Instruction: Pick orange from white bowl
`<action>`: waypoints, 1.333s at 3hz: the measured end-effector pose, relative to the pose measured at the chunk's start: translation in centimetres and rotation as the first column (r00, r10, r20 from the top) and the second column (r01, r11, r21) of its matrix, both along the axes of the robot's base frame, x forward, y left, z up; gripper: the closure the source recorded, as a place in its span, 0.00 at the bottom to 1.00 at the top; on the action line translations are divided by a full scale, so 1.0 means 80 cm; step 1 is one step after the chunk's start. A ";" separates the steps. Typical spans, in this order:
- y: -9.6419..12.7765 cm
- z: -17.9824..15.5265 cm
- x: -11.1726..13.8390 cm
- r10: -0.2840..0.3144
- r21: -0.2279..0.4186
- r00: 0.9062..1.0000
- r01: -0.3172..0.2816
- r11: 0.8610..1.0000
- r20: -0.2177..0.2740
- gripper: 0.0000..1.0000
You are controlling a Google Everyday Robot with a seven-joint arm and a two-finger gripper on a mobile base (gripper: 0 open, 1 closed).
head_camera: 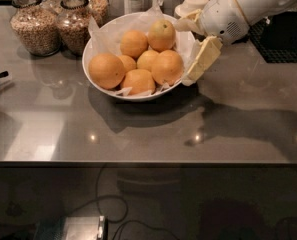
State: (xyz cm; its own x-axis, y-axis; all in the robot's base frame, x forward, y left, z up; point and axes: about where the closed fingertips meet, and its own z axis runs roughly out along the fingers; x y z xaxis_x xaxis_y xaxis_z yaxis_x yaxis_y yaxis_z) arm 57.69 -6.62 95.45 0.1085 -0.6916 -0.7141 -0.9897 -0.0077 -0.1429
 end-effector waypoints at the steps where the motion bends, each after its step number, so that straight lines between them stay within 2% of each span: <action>1: 0.012 -0.013 0.004 -0.147 0.073 0.984 0.154 0.985 -0.099 0.00; 2: 0.012 -0.013 0.004 -0.147 0.073 0.984 0.154 0.985 -0.099 0.00; 3: 0.012 -0.013 0.004 -0.147 0.073 0.984 0.154 0.985 -0.099 0.19; 4: 0.013 -0.013 0.004 -0.147 0.073 0.984 0.154 0.985 -0.099 0.42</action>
Offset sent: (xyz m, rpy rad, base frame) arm 0.0000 0.0062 -0.0060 0.0665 0.0727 -0.1185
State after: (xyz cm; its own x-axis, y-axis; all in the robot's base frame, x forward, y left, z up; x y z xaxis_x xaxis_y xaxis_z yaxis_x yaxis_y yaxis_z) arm 58.00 -5.61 94.43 -0.0618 -0.6349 -0.7701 -0.9877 0.1501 -0.0446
